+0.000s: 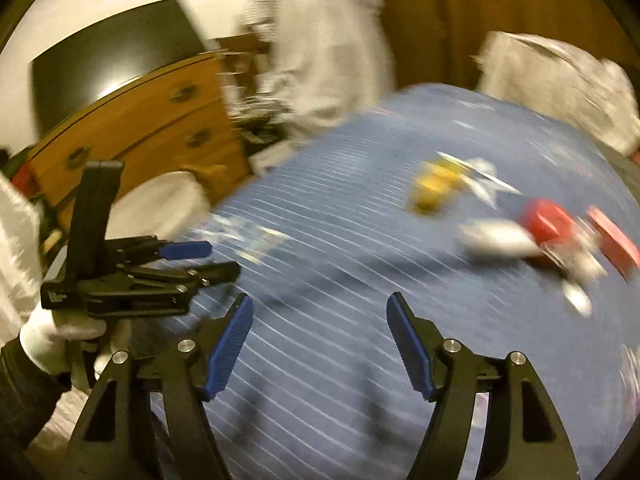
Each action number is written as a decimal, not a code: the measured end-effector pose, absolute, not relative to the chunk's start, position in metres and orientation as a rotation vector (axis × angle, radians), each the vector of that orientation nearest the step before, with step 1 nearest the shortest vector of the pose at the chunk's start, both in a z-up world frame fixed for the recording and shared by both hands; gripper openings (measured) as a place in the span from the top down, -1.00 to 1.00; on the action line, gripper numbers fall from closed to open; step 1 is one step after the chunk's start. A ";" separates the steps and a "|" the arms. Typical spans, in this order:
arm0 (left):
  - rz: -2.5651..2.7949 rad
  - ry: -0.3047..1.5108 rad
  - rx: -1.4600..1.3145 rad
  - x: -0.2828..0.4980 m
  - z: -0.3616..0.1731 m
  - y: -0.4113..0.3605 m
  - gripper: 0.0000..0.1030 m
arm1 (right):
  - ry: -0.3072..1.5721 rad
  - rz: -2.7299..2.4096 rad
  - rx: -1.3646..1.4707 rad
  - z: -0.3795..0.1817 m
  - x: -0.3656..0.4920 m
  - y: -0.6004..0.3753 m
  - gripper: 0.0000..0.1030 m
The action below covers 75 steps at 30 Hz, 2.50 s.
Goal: Collect trash
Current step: 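Move both tools back over the bed toward the white foam and lid, then grasp the white foam with left tool while right tool grasps the round white lid, then lift the foam and white lid off the bed with both tools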
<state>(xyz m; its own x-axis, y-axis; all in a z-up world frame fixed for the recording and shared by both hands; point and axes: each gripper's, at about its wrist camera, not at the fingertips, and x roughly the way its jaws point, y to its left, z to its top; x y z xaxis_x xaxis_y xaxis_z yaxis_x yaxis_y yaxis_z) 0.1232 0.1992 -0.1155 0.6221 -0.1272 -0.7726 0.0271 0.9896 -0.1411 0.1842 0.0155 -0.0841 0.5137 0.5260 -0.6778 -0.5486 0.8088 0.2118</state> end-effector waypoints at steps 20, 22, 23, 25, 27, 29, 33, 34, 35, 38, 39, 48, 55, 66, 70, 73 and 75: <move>-0.338 0.881 0.166 0.288 -0.131 0.019 -0.52 | 0.906 0.362 0.118 -0.153 0.250 -0.185 -0.39; -0.334 0.889 0.168 0.298 -0.133 0.015 -0.52 | 0.922 0.370 0.093 -0.154 0.262 -0.181 -0.39; -0.332 0.891 0.169 0.303 -0.134 0.013 -0.52 | 0.931 0.373 0.076 -0.155 0.270 -0.178 -0.39; -0.327 0.893 0.174 0.308 -0.136 0.011 -0.52 | 0.938 0.377 0.055 -0.156 0.283 -0.175 -0.39; -0.337 0.896 0.178 0.313 -0.138 0.005 -0.52 | 0.948 0.387 0.042 -0.159 0.301 -0.169 -0.39; -0.348 0.902 0.189 0.315 -0.140 0.000 -0.30 | 0.961 0.396 0.029 -0.162 0.318 -0.165 -0.39; -0.341 0.924 0.181 0.320 -0.144 0.005 -0.05 | 1.000 0.375 0.006 -0.172 0.346 -0.153 -0.33; -0.341 0.926 0.174 0.321 -0.144 0.006 -0.02 | 1.011 0.369 -0.002 -0.176 0.351 -0.151 -0.23; -0.344 0.927 0.158 0.321 -0.144 0.008 0.00 | 1.025 0.364 -0.012 -0.180 0.356 -0.148 -0.13; -0.347 0.929 0.137 0.323 -0.144 0.012 0.05 | 1.032 0.340 -0.036 -0.188 0.362 -0.143 0.08; -0.344 0.930 0.134 0.324 -0.144 0.011 0.06 | 1.029 0.333 -0.033 -0.189 0.362 -0.144 0.15; -0.328 0.895 0.061 0.291 -0.127 0.015 0.22 | 0.955 0.330 0.065 -0.179 0.323 -0.167 0.19; -0.333 0.846 -0.031 0.235 -0.106 0.021 0.29 | 0.858 0.335 0.085 -0.158 0.256 -0.171 0.19; -0.277 0.690 -0.145 0.138 -0.067 0.021 0.33 | 0.637 0.300 0.081 -0.098 0.162 -0.173 0.19; -0.252 0.611 -0.148 0.112 -0.049 0.013 0.33 | 0.534 0.268 0.064 -0.067 0.131 -0.180 0.19; -0.242 0.551 -0.154 0.098 -0.035 0.003 0.33 | 0.466 0.235 0.047 -0.047 0.105 -0.183 0.18; -0.241 0.510 -0.146 0.089 -0.026 -0.008 0.33 | 0.421 0.214 0.038 -0.035 0.086 -0.189 0.18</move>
